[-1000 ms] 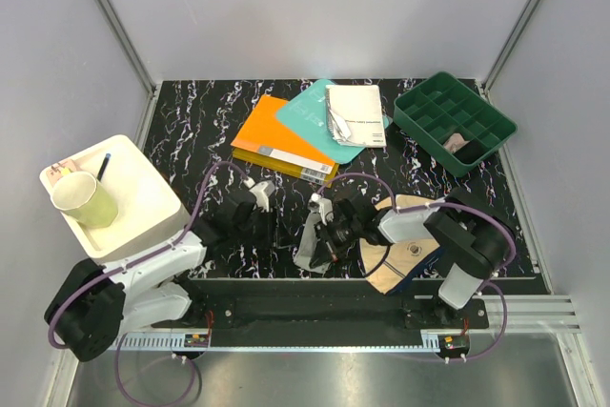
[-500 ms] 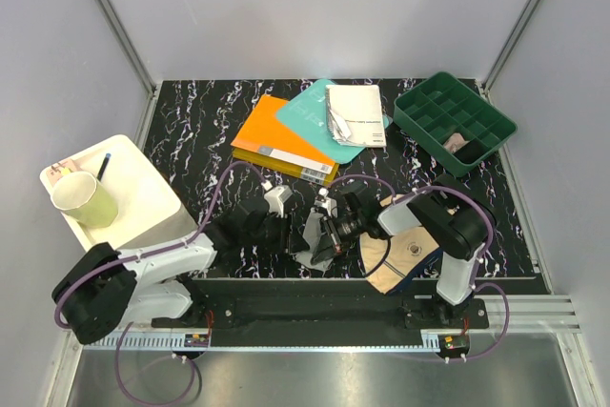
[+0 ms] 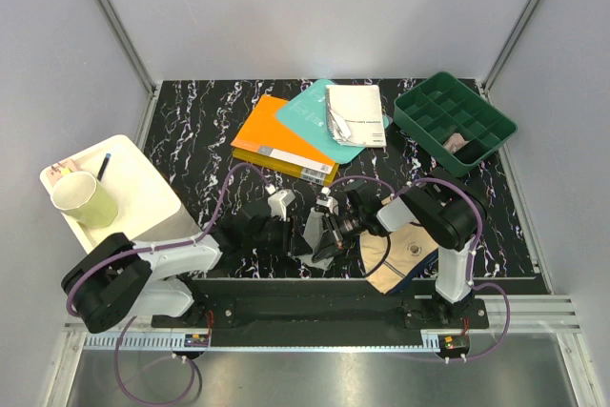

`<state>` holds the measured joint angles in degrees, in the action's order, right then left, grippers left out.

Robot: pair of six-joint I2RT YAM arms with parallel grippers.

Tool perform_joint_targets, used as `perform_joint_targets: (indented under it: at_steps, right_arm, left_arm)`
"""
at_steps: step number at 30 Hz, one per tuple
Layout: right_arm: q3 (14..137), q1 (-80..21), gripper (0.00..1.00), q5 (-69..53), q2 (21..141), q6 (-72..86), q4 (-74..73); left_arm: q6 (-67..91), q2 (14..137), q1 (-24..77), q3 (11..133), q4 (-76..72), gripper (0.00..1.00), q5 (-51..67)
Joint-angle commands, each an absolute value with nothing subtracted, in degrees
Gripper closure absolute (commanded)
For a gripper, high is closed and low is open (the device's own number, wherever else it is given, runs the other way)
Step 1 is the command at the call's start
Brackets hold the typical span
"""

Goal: Roll the underwear
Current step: Roll the underwear to the corner of the board.

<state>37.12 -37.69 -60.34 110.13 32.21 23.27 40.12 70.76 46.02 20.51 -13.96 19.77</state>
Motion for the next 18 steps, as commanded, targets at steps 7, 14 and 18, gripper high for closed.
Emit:
perform_joint_targets:
  at_steps: [7,14,18]
  right_arm:
    - [38.0,-36.3,0.98,-59.9,110.1,32.9,25.0]
    - [36.7,-36.2,0.69,-57.6,107.1,32.6,23.6]
    - [36.1,-36.3,0.53,-55.3,104.1,31.7,20.6]
  left_arm:
    - [39.9,79.4,46.3,25.6,-10.7,0.88,21.0]
    - [43.7,86.2,45.8,28.8,-5.9,1.0,22.8]
    - [45.0,87.2,44.4,29.4,-4.8,1.0,24.6]
